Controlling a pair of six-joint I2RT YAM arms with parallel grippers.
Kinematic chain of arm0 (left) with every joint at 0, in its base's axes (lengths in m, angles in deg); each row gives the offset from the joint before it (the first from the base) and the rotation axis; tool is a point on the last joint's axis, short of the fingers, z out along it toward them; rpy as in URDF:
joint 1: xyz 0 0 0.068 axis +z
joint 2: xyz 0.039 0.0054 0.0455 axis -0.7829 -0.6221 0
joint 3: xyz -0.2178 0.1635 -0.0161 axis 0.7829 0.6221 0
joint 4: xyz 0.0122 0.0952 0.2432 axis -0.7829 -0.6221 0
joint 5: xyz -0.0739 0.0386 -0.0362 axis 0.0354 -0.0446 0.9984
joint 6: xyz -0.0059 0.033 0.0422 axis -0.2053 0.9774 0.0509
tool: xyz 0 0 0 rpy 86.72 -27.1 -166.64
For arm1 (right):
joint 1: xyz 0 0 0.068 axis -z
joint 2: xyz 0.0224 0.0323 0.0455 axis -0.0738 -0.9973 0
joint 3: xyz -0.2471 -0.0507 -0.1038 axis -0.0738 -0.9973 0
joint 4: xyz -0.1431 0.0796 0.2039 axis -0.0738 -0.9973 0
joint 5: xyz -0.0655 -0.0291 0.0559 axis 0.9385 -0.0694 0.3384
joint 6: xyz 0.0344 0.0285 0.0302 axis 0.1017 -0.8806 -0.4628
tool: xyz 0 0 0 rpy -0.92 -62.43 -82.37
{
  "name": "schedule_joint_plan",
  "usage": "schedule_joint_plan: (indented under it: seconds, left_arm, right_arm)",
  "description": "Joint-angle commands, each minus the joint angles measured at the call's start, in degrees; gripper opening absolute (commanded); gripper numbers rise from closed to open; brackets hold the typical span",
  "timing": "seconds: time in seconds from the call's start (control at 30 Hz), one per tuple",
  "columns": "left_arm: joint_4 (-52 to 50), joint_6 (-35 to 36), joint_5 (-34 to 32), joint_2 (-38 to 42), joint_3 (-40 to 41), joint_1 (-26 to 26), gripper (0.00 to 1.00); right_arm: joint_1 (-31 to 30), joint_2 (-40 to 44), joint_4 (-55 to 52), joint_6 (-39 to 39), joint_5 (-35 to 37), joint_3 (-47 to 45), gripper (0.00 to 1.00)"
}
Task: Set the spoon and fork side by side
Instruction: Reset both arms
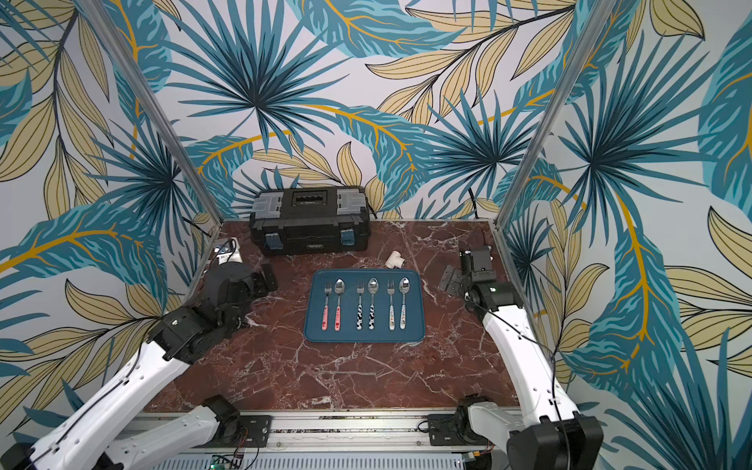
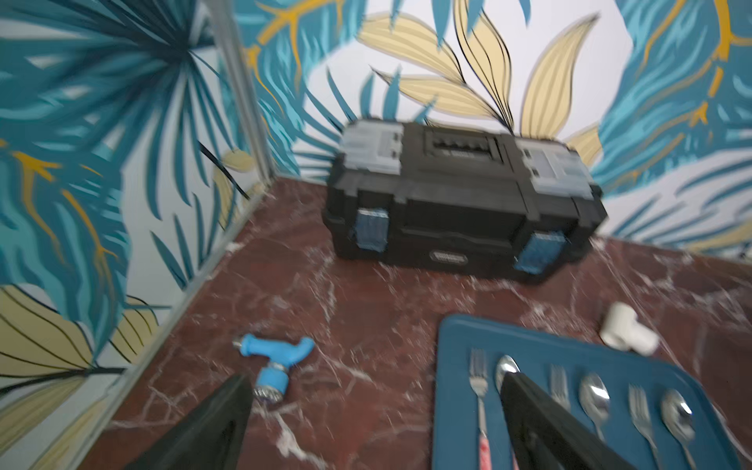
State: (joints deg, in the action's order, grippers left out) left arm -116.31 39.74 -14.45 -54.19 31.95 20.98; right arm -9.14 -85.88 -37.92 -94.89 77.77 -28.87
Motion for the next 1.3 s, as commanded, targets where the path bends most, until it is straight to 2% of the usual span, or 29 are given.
schedule_joint_plan:
  seconds: [0.0, 0.07, 0.13, 0.2, 0.3, 0.33, 0.47, 0.53, 0.57, 0.63, 0.77, 0.8, 0.83, 0.87, 0.9, 0.97, 1.0, 1.1, 1.27]
  left_arm:
    - [25.11, 13.08, -2.56, 3.40, 13.37, 3.81, 1.00]
    - [39.07, 16.23, -2.66, 4.29, 22.80, 5.48, 1.00]
    - [47.98, 18.44, -1.16, 2.95, 29.68, 8.15, 1.00]
    - [52.04, 20.35, 1.81, 0.00, 33.10, 10.55, 1.00]
    - [54.47, 20.35, 1.81, -5.26, 33.71, 13.13, 1.00]
    - [56.23, 20.35, 1.81, -7.15, 33.90, 14.09, 1.00]
    - [63.38, 20.93, 4.58, -15.01, 35.97, 17.61, 1.00]
    - [68.26, 20.80, 7.47, -17.87, 37.48, 18.57, 1.00]
    - [68.98, 21.97, 7.30, -18.89, 37.51, 18.68, 1.00]
    - [76.65, 24.39, 7.30, -21.35, 39.44, 18.89, 1.00]
    - [85.91, 26.20, 10.28, -28.13, 40.27, 20.53, 1.00]
    - [88.27, 26.61, 11.44, -30.66, 40.10, 20.74, 1.00]
    - [91.03, 28.36, 14.40, -33.31, 40.03, 20.96, 1.00]
    - [89.53, 29.60, 18.44, -34.38, 39.37, 20.96, 1.00]
    - [89.76, 30.20, 21.02, -36.42, 38.29, 21.17, 1.00]
    - [95.69, 30.40, 19.38, -40.04, 38.65, 21.23, 1.00]
    - [94.18, 29.35, 18.83, -39.44, 38.57, 21.64, 1.00]
    - [80.63, 27.61, 20.80, -36.52, 33.75, 22.90, 1.00]
    - [80.80, 26.38, 21.77, -36.68, 33.86, 24.18, 1.00]
  right_arm:
    - [0.02, 3.24, 18.27, 0.37, 5.97, -8.01, 0.99]
    - [0.07, 3.20, 34.35, 9.82, 5.94, -16.08, 0.99]
    - [0.07, 2.10, 40.82, 17.56, 7.43, -21.12, 0.99]
    - [0.07, 1.62, 49.08, 23.01, 5.42, -26.86, 1.00]
    - [0.07, -1.16, 69.37, 25.48, 3.22, -35.98, 0.99]
    - [0.07, -3.75, 73.11, 24.85, 4.57, -36.59, 0.99]
    - [0.07, -13.87, 78.97, 24.83, 2.71, -36.57, 1.00]
    - [0.05, -15.55, 84.36, 27.12, -0.90, -37.88, 1.00]
    - [0.07, -16.12, 85.47, 27.19, -0.33, -37.94, 0.99]
    - [0.20, -17.88, 88.13, 27.02, -0.39, -38.69, 1.00]
    - [0.16, -24.72, 99.88, 27.87, -0.93, -41.34, 0.99]
    - [0.16, -25.08, 100.13, 28.48, -1.99, -40.91, 0.99]
    - [0.14, -23.87, 95.41, 28.24, -3.38, -39.62, 0.99]
    - [0.28, -23.23, 91.86, 28.33, -5.23, -38.47, 1.00]
    - [0.79, -23.89, 92.76, 28.45, -6.29, -38.52, 0.99]
    - [1.00, -23.74, 91.65, 28.21, -6.62, -38.09, 1.00]
    - [1.12, -23.65, 91.29, 28.16, -6.87, -37.97, 0.99]
    - [1.63, -23.77, 90.14, 27.60, -6.89, -37.35, 1.00]
    - [1.90, -23.85, 90.05, 27.44, -6.99, -37.20, 0.99]
